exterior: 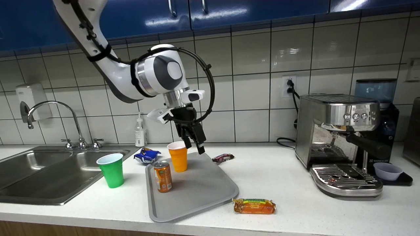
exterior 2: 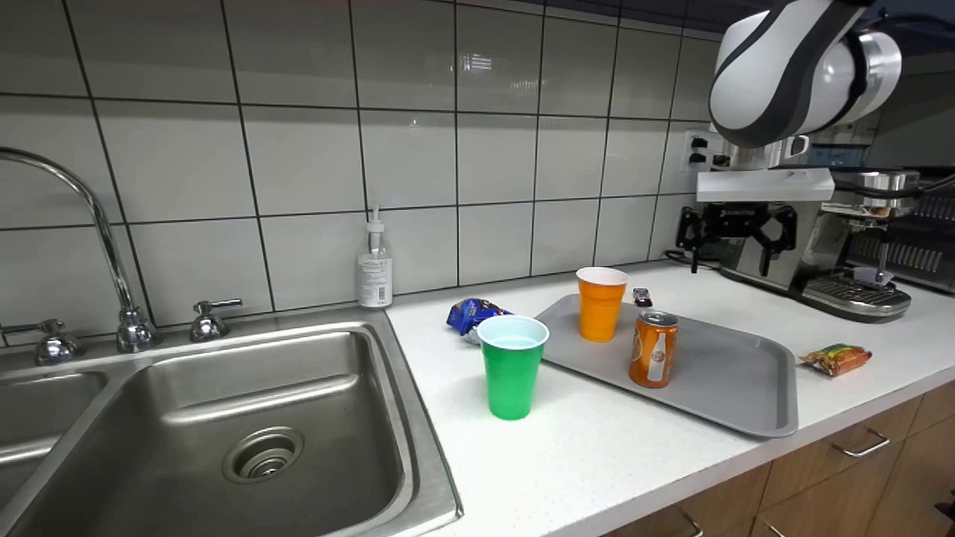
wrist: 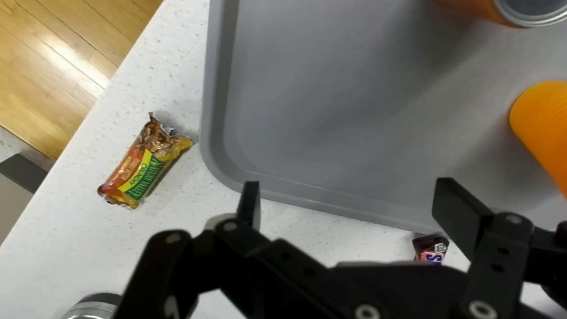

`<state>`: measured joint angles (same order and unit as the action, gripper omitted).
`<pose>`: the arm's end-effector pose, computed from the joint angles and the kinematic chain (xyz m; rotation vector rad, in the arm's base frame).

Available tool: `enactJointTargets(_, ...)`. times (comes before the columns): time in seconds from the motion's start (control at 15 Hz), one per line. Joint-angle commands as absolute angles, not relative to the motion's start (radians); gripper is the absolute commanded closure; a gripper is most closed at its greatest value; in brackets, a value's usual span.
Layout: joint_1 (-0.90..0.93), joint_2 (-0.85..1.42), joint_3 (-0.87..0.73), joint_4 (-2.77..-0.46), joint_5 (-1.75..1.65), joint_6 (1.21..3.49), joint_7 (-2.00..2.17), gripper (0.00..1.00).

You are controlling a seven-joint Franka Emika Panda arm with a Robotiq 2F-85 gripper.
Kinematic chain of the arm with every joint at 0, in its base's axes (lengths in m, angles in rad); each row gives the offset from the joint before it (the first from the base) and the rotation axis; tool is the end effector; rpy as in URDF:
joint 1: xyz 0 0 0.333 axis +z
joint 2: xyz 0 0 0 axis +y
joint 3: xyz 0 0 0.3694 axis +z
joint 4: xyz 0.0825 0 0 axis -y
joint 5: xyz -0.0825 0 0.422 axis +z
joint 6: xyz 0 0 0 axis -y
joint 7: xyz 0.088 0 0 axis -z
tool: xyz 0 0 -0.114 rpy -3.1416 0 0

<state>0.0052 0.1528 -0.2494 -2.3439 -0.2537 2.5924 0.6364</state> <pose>0.5401 -0.1304 0.2950 2.8141 -0.9727 0.1931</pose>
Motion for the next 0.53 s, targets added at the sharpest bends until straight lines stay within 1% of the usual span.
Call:
enactJointTargets(0.0,-0.034,0.122,-0.267,-2.375,-0.289,2.606,0.699,0.00)
enactJointTargets(0.47,-0.095,0.152,-0.308,-2.363,-0.274,2.612,0.705,0.00)
